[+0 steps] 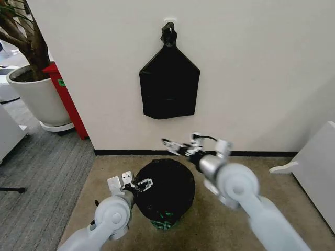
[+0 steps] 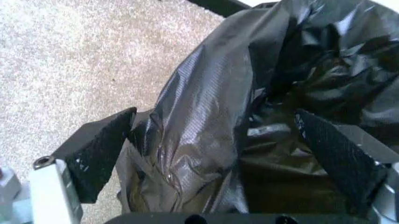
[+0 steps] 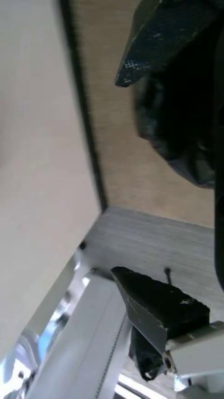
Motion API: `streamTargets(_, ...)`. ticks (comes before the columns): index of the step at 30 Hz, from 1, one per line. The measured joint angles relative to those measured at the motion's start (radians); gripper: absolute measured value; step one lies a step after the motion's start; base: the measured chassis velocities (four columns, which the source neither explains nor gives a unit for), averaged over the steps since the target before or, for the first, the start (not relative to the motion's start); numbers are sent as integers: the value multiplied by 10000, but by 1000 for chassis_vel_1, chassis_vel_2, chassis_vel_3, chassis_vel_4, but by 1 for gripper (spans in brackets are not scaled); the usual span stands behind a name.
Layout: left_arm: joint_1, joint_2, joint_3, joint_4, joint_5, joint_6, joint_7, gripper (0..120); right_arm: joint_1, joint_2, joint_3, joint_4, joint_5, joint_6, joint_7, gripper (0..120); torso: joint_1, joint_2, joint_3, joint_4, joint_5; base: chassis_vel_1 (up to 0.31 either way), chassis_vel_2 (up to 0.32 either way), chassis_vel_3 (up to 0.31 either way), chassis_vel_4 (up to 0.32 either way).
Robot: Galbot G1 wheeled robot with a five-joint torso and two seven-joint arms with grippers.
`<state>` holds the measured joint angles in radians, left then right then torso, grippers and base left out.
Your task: Place the garbage bag over the trash bin.
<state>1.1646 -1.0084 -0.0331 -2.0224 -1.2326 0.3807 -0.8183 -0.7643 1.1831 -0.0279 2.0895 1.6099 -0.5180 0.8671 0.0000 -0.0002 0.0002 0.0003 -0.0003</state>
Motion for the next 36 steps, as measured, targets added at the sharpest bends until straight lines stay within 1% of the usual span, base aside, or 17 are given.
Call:
streamTargets(1,0,0,0,0,0,0,0,100,0,0,0,0,0,0,0,100,0,0,0,0,0,0,0,0,0)
streamTargets(4,-109,-111,131,341,338,-110,245,100,607,486,-170,-756,1310,344,1325,100,0,0,0,-4,1,0,0,0,0)
streamTargets(5,-122,-127,152,370,364,-119,271,100,660,556,-168,-850,1442,385,1468,100,0,0,0,-3,1,0,0,0,0)
streamTargets(6,-168,-179,225,476,427,-141,341,100,804,795,-145,-1159,1827,548,1896,100,0,0,-1,-3,1,0,0,0,0)
streamTargets(10,-244,-297,397,690,640,-174,431,100,924,1195,-131,-1694,2138,773,2346,100,0,1,-3,-3,3,0,0,0,0)
streamTargets(15,-310,-529,484,967,726,-177,556,100,894,1840,-432,-2321,1925,1105,2819,100,0,2,-3,-2,3,0,0,0,0)
streamTargets(16,-310,-529,484,967,726,-177,556,100,894,1840,-432,-2321,1925,1105,2819,100,0,2,-3,-2,3,0,0,0,0)
streamTargets(22,-359,-658,516,1117,784,-129,589,100,990,2517,-920,-3090,1051,1312,3222,100,0,3,-4,-2,3,0,0,0,0)
streamTargets(30,-264,-760,548,1085,889,-105,576,100,1181,2902,-1348,-4092,453,1227,3202,100,0,2,-3,-3,3,0,0,0,0)
streamTargets(36,-293,-789,558,1108,950,-85,599,100,1166,2979,-1578,-4246,268,1171,3201,100,0,3,-3,-4,2,0,0,0,0)
